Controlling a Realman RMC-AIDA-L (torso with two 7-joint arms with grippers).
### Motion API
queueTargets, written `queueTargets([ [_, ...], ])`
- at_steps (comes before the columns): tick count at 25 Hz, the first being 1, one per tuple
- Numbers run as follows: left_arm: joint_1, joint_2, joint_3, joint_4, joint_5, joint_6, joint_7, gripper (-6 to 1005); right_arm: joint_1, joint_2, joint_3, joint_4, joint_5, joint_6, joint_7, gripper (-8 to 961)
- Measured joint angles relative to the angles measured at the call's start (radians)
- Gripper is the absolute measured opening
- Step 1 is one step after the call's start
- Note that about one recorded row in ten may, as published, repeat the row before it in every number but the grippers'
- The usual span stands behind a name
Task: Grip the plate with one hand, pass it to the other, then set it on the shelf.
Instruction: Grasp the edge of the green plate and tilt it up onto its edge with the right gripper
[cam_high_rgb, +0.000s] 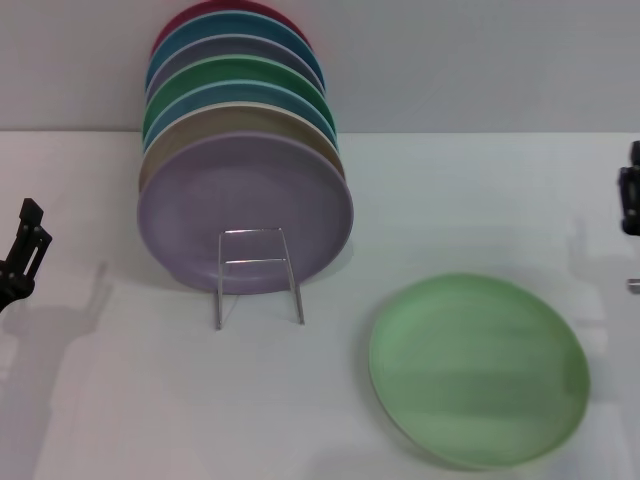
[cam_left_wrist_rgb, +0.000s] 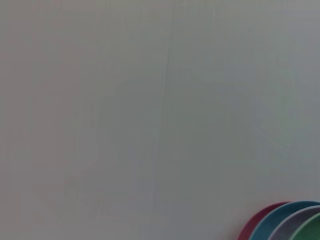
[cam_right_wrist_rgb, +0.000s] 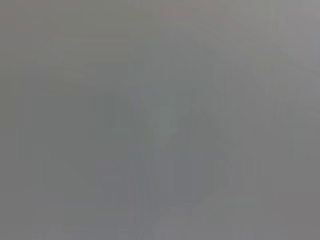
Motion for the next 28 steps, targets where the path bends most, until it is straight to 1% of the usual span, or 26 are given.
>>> queueTargets([
  [1, -0.001, -0.001, 0.0, 0.0, 0.0, 0.0, 0.0, 845, -0.001, -0.001, 0.045, 0.059, 0.001, 0.084, -0.027, 570],
  [2, -0.001, -0.001, 0.0, 0.0, 0.0, 0.0, 0.0, 845, -0.001, -0.001, 0.045, 0.059, 0.001, 0.084, -0.027, 570],
  [5, 0.001, -0.001, 0.0, -0.003, 0.0, 0.0, 0.0, 844, -0.006, 0.0, 0.105, 0.17, 0.001, 0.213, -0.081, 570],
  [6, 0.003, 0.0, 0.0, 0.0, 0.0, 0.0, -0.001, 844, -0.019, 0.0, 0.137, 0.246, 0.001, 0.289, -0.133, 570],
  [7, 0.003, 0.0, 0.0, 0.0, 0.0, 0.0, -0.001, 844, -0.019, 0.0, 0.137, 0.246, 0.001, 0.289, -0.133, 570],
  [10, 0.003, 0.001, 0.0, 0.003, 0.0, 0.0, -0.001, 844, -0.052, 0.001, 0.22, 0.372, 0.001, 0.444, -0.253, 570],
  [11, 0.002, 0.001, -0.003, 0.003, 0.0, 0.0, -0.001, 844, -0.073, 0.003, 0.271, 0.436, 0.002, 0.545, -0.312, 570],
  [12, 0.001, 0.001, -0.006, 0.004, 0.0, -0.001, -0.001, 844, -0.073, 0.003, 0.271, 0.436, 0.002, 0.545, -0.312, 569],
  [15, -0.003, 0.002, -0.012, 0.005, 0.0, -0.002, -0.001, 843, -0.109, 0.004, 0.36, 0.534, 0.002, 0.729, -0.353, 569],
  [16, -0.006, 0.002, -0.014, 0.005, 0.0, -0.002, -0.001, 843, -0.127, 0.003, 0.414, 0.581, -0.001, 0.842, -0.356, 569],
  [17, -0.006, 0.002, -0.014, 0.005, 0.0, -0.002, -0.001, 843, -0.127, 0.003, 0.414, 0.581, -0.001, 0.842, -0.356, 569],
  [20, -0.007, 0.002, -0.017, 0.005, 0.0, -0.002, -0.001, 843, -0.148, -0.001, 0.509, 0.631, -0.011, 1.048, -0.356, 569],
  [21, -0.009, 0.002, -0.023, 0.005, 0.0, -0.002, -0.001, 843, -0.161, -0.003, 0.58, 0.656, -0.033, 1.185, -0.357, 569],
  [22, -0.013, 0.002, -0.026, 0.005, 0.0, -0.002, -0.001, 842, -0.161, -0.003, 0.58, 0.656, -0.033, 1.185, -0.357, 569],
  [23, -0.014, 0.002, -0.027, 0.005, 0.0, -0.002, -0.001, 842, -0.168, -0.003, 0.616, 0.668, -0.051, 1.251, -0.357, 569],
  [25, -0.018, 0.002, -0.028, 0.005, 0.0, -0.002, -0.001, 842, -0.185, 0.0, 0.705, 0.701, -0.104, 1.401, -0.356, 569],
  [26, -0.019, 0.002, -0.028, 0.005, 0.0, -0.002, -0.001, 842, -0.203, 0.003, 0.784, 0.743, -0.149, 1.53, -0.351, 569],
  [27, -0.019, 0.002, -0.028, 0.005, 0.0, -0.002, -0.001, 842, -0.203, 0.003, 0.784, 0.743, -0.149, 1.53, -0.351, 569],
  [28, -0.021, 0.002, -0.029, 0.004, 0.0, -0.002, -0.001, 842, -0.212, 0.004, 0.821, 0.765, -0.166, 1.594, -0.349, 569],
])
